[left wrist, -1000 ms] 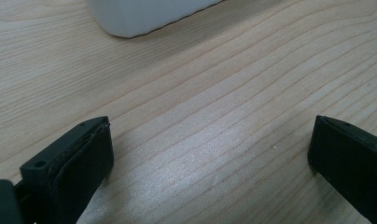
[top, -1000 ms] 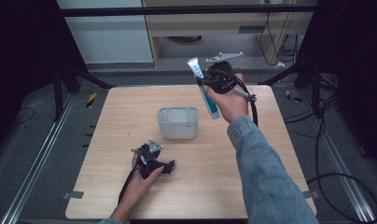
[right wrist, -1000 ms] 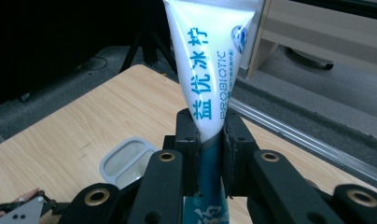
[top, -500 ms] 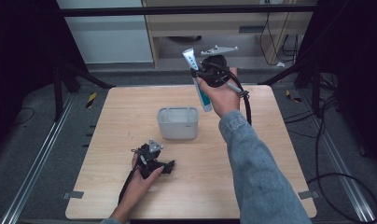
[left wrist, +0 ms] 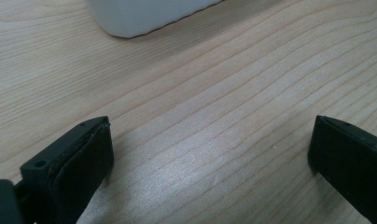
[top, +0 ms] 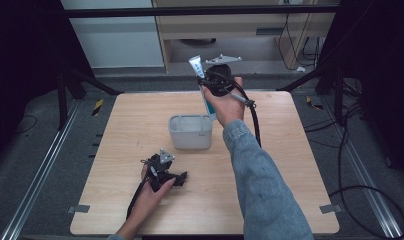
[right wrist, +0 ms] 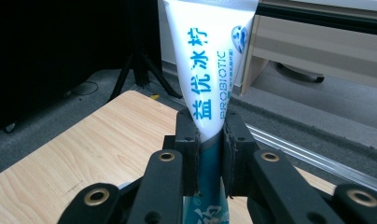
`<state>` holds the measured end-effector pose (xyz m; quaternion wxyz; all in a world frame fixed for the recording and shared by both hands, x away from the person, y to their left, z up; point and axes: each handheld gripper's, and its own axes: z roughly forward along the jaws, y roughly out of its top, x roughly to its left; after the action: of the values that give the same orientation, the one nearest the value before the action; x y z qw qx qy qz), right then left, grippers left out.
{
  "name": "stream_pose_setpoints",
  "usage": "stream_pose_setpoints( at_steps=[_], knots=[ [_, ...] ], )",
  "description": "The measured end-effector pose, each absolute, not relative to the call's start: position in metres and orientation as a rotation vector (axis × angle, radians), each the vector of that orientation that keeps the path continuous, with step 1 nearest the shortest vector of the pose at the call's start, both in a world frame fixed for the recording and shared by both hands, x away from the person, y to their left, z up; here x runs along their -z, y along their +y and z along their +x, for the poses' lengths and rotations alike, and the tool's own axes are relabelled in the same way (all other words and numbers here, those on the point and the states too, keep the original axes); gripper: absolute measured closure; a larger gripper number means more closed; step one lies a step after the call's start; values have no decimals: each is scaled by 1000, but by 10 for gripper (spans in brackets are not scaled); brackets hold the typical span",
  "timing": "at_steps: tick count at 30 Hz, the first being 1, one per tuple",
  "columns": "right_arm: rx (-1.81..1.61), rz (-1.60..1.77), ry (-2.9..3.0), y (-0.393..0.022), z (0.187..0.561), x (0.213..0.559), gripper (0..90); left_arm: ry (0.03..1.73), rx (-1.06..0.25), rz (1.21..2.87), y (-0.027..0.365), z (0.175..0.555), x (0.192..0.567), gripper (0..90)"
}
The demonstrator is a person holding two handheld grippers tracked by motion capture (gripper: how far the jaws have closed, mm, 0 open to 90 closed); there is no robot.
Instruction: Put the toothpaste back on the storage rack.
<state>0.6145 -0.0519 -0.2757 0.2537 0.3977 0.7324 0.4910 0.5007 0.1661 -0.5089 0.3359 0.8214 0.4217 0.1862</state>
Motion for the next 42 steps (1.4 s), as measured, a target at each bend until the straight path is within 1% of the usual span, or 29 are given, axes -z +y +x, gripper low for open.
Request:
stream_pose_setpoints(
  at_steps=[4, 16, 42],
  knots=[
    [-1328, 1084, 2005, -42, 619, 284, 790, 1094, -483, 2144, 166, 503, 509, 0],
    [-1333, 1055, 2014, -24, 618, 289, 788, 1098, -486, 2140, 165, 503, 509, 0],
    [-1408, 996, 1992, 4, 619, 304, 788, 1095, -483, 2137, 165, 504, 509, 0]
  ],
)
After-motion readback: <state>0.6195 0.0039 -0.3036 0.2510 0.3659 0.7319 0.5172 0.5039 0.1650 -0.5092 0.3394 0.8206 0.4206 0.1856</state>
